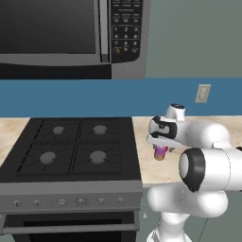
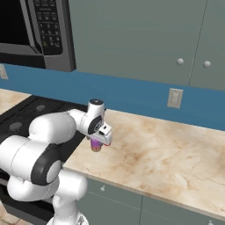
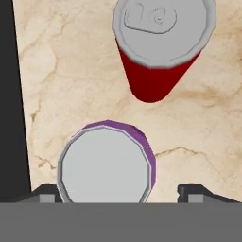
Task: Four empty soda cans are scattered around the kitchen. Gather all the cans and cluster them next to the stove for recycling.
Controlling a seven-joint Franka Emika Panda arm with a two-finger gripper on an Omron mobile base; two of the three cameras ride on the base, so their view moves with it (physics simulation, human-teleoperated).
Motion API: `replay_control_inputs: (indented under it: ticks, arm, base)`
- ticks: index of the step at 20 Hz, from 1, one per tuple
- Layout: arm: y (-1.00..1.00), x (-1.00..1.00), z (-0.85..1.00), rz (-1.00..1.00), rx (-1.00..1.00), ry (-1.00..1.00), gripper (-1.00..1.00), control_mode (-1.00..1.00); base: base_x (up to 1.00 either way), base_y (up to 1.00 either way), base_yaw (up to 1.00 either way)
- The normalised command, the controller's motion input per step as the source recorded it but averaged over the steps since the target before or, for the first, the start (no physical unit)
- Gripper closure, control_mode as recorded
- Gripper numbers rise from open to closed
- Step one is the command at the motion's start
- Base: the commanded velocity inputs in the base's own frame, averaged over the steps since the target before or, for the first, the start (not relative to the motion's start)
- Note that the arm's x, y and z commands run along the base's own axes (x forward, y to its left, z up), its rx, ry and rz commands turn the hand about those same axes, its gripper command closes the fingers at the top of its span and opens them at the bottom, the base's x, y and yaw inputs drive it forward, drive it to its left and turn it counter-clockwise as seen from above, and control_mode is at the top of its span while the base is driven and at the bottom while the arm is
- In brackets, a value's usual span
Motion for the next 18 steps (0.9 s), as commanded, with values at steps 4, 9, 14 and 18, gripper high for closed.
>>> replay_control_inputs:
  ticks: [4, 9, 14, 18]
  arm:
    - [0.00, -0.07, 0.21, 0.00, 0.01, 0.02, -1.00, -1.00]
    - [0.00, -0.05, 0.35, 0.00, 0.00, 0.00, -1.00, -1.00]
    - [0.00, -0.30, 0.38, 0.00, 0.00, -0.02, -1.00, -1.00]
    - [-0.01, -0.49, 0.18, 0.00, 0.00, -0.01, -1.00, -1.00]
  base:
    - [0.00, 0.00, 0.00]
    - [0.00, 0.00, 0.00]
    - [0.00, 0.00, 0.00]
    - [0.00, 0.00, 0.00]
